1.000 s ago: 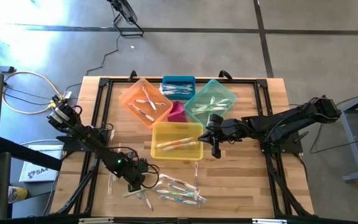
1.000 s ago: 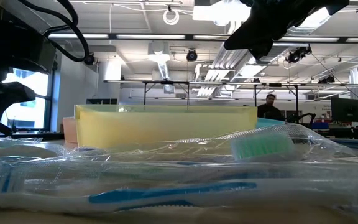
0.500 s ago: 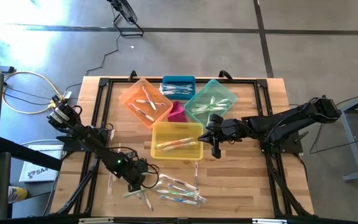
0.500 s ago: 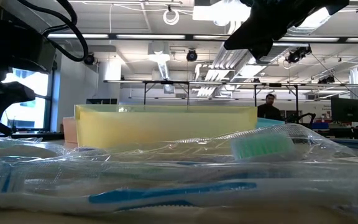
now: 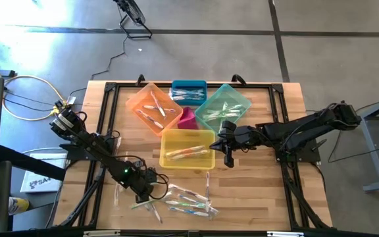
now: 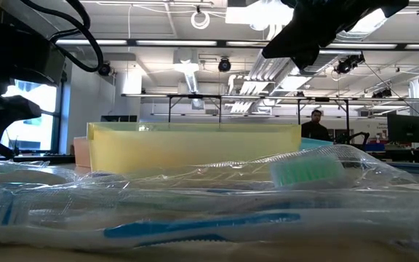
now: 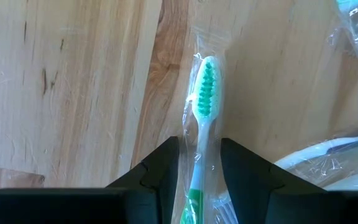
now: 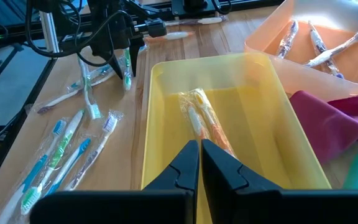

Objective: Pick & Place Toothbrushes
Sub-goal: Put the green toothbrush into the green bin

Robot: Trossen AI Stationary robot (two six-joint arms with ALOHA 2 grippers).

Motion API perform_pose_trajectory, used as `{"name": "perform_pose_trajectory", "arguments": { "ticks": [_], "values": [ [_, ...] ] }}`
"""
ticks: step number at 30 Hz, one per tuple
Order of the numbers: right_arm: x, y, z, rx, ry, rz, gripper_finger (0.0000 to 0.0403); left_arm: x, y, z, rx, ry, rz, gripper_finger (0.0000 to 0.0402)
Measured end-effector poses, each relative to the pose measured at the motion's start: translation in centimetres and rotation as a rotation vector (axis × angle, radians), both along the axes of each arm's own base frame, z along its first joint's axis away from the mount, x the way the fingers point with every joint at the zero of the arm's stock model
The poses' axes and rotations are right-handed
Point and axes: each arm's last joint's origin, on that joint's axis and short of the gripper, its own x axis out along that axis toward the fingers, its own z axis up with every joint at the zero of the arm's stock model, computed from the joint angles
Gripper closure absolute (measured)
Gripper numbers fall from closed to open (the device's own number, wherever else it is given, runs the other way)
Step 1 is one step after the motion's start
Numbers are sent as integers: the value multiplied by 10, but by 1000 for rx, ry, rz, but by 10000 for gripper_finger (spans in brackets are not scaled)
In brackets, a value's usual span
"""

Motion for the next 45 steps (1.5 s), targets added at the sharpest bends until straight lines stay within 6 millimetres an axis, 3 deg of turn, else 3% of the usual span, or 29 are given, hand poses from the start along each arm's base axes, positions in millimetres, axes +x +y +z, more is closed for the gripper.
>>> {"name": "perform_pose_trajectory", "arguments": {
  "ticks": [5,17,29,39,45],
  "values": [
    [0,0,0,0,0,0,393,0,0,0,1,1,0,289],
    [0,0,0,0,0,0,393,0,1,0,30,-15,-14,389],
    [0,0,0,0,0,0,393,-2,4,10,36,-54,-39,398],
    [0,0,1,0,-7,-2,393,5,41,43,68,-148,-36,400],
    [1,0,1,1,-16,-2,393,13,71,78,75,-256,-51,400]
  ]
}}
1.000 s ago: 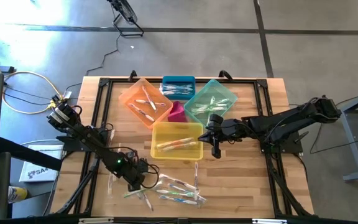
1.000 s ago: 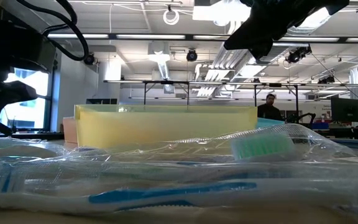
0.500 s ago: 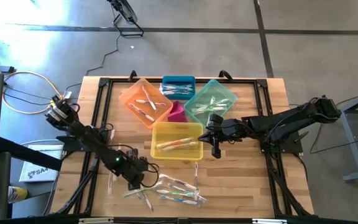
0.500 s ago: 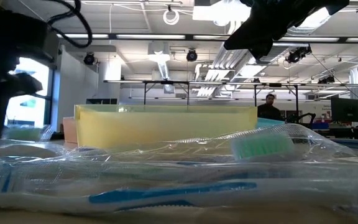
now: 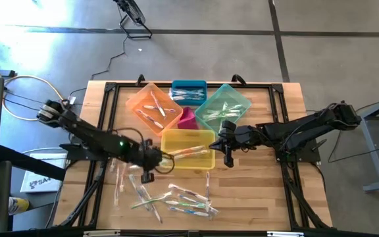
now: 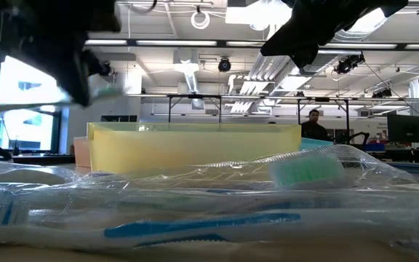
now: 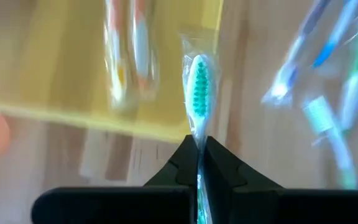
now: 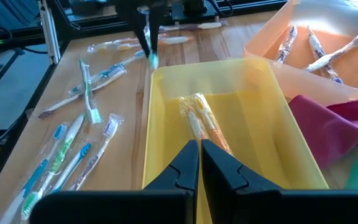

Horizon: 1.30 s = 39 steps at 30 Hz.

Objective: Pick & Place Toothbrushes
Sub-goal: Put the green toothbrush into the green bin

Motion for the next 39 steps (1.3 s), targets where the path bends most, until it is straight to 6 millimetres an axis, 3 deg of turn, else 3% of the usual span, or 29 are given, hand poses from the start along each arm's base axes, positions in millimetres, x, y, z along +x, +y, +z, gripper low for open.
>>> {"name": "perform_pose_trajectory", "arguments": {
  "ticks": [10,17,23,29,35,39],
  "values": [
    [1,0,2,-20,-29,12,393,5,40,111,15,-310,-82,398],
    [7,1,16,-76,-177,41,393,20,78,161,192,-624,-77,398],
    [9,1,26,-119,-294,56,393,35,115,169,130,-778,-126,398],
    [10,-3,29,-180,-323,48,393,49,137,165,88,-846,-230,398],
    [11,-22,32,-191,-333,-212,393,60,154,160,66,-899,-313,398],
    [12,-37,37,-159,-384,-293,393,62,162,155,67,-892,-344,398]
  ]
}}
